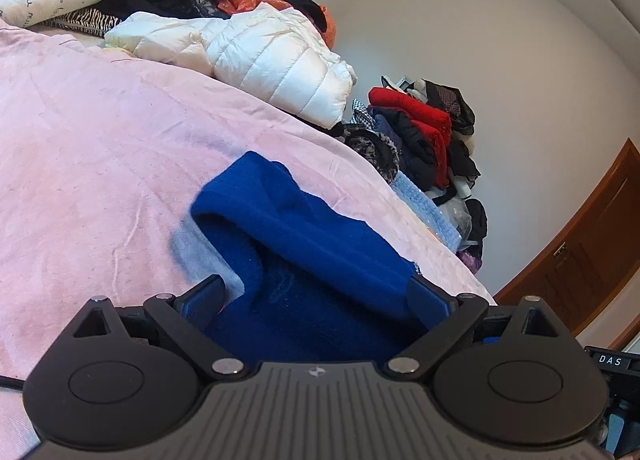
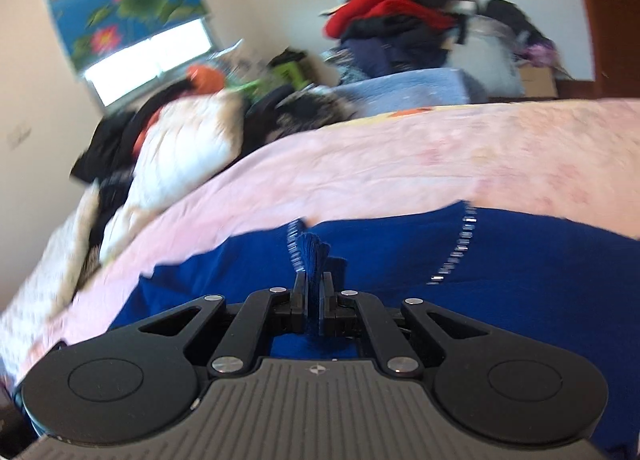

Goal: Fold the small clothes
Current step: 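Grasp the sweater side edge with the right tool and fold it inward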

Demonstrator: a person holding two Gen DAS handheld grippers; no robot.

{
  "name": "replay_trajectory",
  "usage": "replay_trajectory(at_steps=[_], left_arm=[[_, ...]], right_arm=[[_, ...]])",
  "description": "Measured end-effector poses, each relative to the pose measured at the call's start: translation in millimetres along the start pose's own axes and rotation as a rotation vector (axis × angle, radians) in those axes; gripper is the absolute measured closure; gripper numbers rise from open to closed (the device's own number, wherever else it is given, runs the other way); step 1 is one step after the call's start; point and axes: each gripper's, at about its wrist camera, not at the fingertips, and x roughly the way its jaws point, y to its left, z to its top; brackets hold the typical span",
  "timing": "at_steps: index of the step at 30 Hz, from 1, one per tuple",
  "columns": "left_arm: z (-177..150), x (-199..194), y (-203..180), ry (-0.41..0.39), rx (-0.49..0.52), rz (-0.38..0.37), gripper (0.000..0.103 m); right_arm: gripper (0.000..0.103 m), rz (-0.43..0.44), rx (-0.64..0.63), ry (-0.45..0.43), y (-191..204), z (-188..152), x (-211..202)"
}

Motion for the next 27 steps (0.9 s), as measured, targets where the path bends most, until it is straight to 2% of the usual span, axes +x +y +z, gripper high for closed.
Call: replay_trajectory(at_steps=[3,8,12,16,19,22,23,26,27], left_arm=[[-2.4,-1.3,-5.4,-0.01,0.032,-0.002,0.005],[-3.7,-0.7,-8.9,-0.008,0.05,0.001,0.005],[-3.6,0.7,-8.2,-0.003,0.039,0.006,0.005],[-3.1,1.6,-7.2,0.001,0.033,0.009,0.005],[-2.6,2.3,-6.6,0.005,0.027,0.013,0.004],[-2.9,2.5,-6.1,0.007,0.023,0.014,0.004],[-2.9,2.6,-6.0,0.008,0.022,0.014,0.004],[-2.8,2.3,-5.2,0.009,0.02,0.014,0.004],[-3.0,2.4,-5.1,0.009,0.019,0.014,0.004]], right_arm=[[0.097,0.001,0.127,-0.051,-30.1,4.5,-13.2],[0.097,-0.013,0.206,-0.152,-64.3,9.5,-35.8],[0.097,-0.086,0.188,-0.129,-84.6,-0.4,-38.9],[0.097,-0.097,0.199,-0.221,-94.8,-4.3,-63.3],[0.097,-0.153,0.249,-0.168,-118.0,-12.2,-57.5],[0.097,-0.15,0.283,-0.171,-129.9,-20.8,-59.5],[0.093,-0.138,0.296,-0.173,-132.0,-23.5,-61.0],[0.074,-0.136,0.369,-0.108,-142.1,-29.8,-57.4],[0.062,-0.126,0.401,-0.094,-147.0,-31.7,-57.5]])
